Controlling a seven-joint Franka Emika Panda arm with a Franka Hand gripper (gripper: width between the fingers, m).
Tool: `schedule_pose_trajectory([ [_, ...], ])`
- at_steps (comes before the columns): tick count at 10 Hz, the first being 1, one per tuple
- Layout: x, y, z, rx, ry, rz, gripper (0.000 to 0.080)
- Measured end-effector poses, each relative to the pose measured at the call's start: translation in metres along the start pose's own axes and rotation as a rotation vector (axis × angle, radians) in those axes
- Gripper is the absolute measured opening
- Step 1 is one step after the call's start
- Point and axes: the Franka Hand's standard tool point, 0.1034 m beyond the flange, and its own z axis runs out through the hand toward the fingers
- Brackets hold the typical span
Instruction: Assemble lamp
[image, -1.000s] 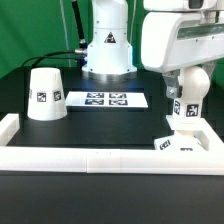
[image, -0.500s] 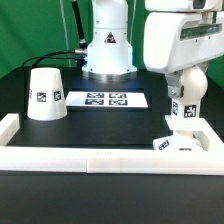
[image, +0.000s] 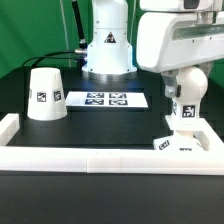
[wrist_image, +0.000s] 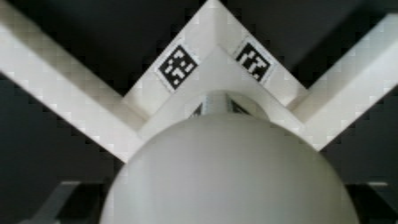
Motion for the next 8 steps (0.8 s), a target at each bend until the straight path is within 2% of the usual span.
schedule_pose_trajectory([
  [5, -0.0002, -0.0002, 0.0, 0.01, 0.002, 0.511, 0.0579],
  [8, -0.0007, -0.002, 0.0003, 0.003, -0.007, 0.821, 0.0579],
])
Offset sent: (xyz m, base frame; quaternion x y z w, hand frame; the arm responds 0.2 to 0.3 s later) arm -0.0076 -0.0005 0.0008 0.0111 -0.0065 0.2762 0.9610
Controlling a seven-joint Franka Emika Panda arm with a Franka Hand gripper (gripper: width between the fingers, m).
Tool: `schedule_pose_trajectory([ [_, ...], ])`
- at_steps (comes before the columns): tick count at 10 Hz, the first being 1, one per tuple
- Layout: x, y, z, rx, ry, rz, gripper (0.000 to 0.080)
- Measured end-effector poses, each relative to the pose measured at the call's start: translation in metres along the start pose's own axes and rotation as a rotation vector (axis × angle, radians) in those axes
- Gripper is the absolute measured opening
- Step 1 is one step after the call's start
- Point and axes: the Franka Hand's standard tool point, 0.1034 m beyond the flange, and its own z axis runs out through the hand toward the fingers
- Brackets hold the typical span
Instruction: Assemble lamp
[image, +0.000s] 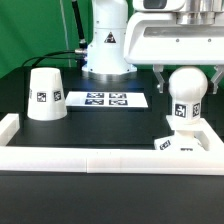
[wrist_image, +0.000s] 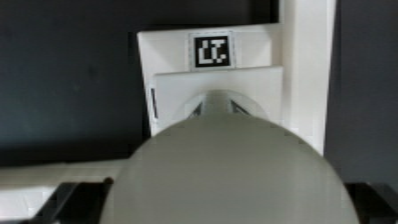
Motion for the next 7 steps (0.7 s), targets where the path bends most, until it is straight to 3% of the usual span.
schedule_pose_trajectory([
  [7, -0.0018, -0.001, 0.0005, 0.005, -0.013, 0.591, 0.0579],
])
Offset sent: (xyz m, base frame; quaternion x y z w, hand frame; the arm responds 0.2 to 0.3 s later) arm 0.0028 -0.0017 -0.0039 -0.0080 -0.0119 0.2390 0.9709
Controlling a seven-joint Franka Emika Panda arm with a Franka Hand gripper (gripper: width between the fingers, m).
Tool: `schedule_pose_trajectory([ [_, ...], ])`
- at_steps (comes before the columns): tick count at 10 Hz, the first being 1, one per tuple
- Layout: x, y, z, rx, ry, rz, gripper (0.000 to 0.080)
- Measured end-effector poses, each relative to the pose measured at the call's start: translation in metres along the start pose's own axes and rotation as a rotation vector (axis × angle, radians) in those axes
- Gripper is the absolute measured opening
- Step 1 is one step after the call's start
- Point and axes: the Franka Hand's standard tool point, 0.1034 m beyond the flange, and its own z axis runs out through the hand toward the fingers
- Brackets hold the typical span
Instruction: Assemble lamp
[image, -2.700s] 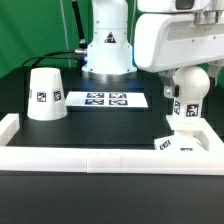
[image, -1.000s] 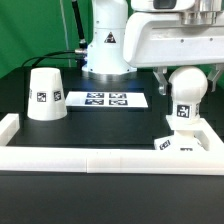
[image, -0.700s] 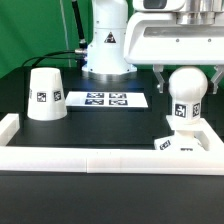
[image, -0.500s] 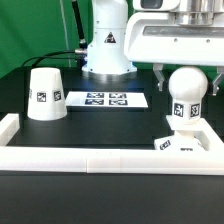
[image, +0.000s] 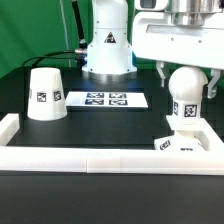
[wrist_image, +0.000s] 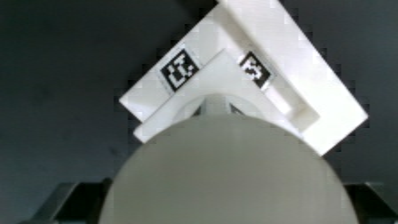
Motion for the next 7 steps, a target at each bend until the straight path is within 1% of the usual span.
schedule_pose_trajectory([
  [3, -0.0011, -0.0003, 0.0001, 0.007, -0.014, 0.154, 0.0579],
  [5, -0.0012, -0.0007, 0.0003, 0.009, -0.014, 0.092, 0.0593],
  [6, -0.0015, -0.0009, 0.0003, 0.009, -0.014, 0.061, 0.0679],
  [7, -0.0019, -0.0012, 0.0003, 0.01, -0.014, 0.02, 0.0693],
])
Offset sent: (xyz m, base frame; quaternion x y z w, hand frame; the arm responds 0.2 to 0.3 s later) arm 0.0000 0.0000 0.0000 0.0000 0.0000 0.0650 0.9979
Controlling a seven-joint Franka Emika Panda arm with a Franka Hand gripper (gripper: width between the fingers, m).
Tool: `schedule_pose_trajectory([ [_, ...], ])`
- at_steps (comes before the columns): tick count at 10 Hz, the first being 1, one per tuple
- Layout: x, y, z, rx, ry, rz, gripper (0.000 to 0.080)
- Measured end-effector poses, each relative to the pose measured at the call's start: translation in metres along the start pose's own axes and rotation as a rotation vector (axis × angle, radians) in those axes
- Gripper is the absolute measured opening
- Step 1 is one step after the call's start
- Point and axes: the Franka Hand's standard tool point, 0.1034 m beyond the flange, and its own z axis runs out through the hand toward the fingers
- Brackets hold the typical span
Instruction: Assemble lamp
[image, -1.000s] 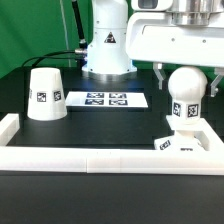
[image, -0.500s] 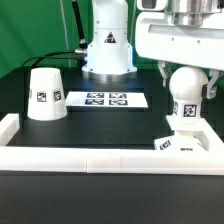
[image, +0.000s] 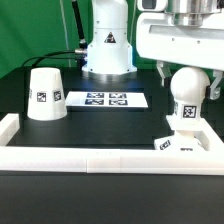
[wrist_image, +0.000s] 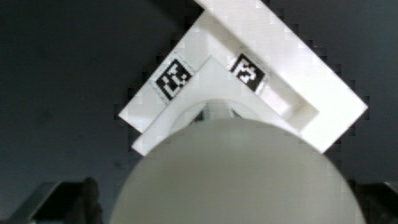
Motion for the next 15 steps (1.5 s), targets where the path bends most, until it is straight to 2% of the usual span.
schedule_pose_trajectory([
  [9, -0.0014, -0.002, -0.0005, -0.002, 0.003, -0.83, 0.0699],
  [15, 0.001, -0.001, -0.001, -0.011, 0.006, -1.276, 0.0699],
])
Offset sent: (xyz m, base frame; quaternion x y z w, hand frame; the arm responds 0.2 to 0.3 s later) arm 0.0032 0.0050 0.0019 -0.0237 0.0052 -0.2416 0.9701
